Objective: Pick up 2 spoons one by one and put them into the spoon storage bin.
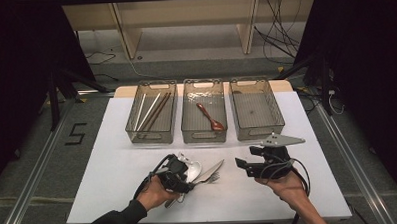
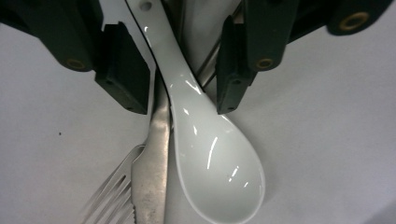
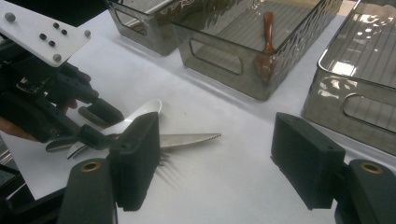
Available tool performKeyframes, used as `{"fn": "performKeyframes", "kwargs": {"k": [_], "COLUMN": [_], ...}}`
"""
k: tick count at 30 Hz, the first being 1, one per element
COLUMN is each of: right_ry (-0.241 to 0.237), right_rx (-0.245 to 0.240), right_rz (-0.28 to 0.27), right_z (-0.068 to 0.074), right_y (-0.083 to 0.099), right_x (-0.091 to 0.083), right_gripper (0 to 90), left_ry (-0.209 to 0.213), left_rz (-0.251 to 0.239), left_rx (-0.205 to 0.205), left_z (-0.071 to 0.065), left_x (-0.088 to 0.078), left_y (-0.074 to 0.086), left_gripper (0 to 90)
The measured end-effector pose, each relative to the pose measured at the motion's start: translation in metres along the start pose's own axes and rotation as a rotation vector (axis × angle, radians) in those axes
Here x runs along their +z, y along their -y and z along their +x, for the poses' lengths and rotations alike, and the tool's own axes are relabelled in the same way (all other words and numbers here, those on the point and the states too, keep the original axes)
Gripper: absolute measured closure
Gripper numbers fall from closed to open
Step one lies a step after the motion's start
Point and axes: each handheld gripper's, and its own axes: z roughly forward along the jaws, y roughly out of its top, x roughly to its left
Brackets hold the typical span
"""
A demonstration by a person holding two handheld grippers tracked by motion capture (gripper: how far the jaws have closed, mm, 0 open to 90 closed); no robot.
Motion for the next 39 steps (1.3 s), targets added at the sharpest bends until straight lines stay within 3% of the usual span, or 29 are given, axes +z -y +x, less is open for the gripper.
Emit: {"fn": "performKeyframes", "kwargs": {"k": [7,12,24,29,31,33,39], "right_ry": [0.002,0.001,0.001,0.001,0.001,0.001,0.003], "right_rx": [-0.002,-0.001,-0.004,-0.002,-0.004,-0.004,-0.004], "right_rz": [0.0,0.0,-0.001,-0.003,-0.003,-0.004,0.0], "right_z": [-0.001,0.0,-0.001,-0.001,-0.001,-0.001,-0.001], "right_y": [0.0,0.0,0.0,0.0,0.0,-0.001,-0.001], "right_x": [0.0,0.0,0.0,-0.001,0.0,0.0,0.0], "right_gripper": [33.7,33.7,33.8,34.0,34.0,34.0,34.0], "left_ry": [0.041,0.091,0.146,0.146,0.098,0.115,0.091], "left_rz": [0.013,0.013,0.046,0.047,0.077,0.07,0.081], "left_rx": [-0.018,-0.072,-0.092,-0.099,-0.08,-0.094,-0.044], "left_z": [0.007,0.015,0.025,0.029,0.029,0.032,0.029], "left_x": [-0.001,-0.002,-0.005,-0.008,-0.004,-0.005,-0.004], "left_y": [-0.001,-0.001,-0.001,-0.001,0.0,0.001,0.0], "left_gripper": [58.0,58.3,59.3,66.4,69.2,70.7,71.6]}}
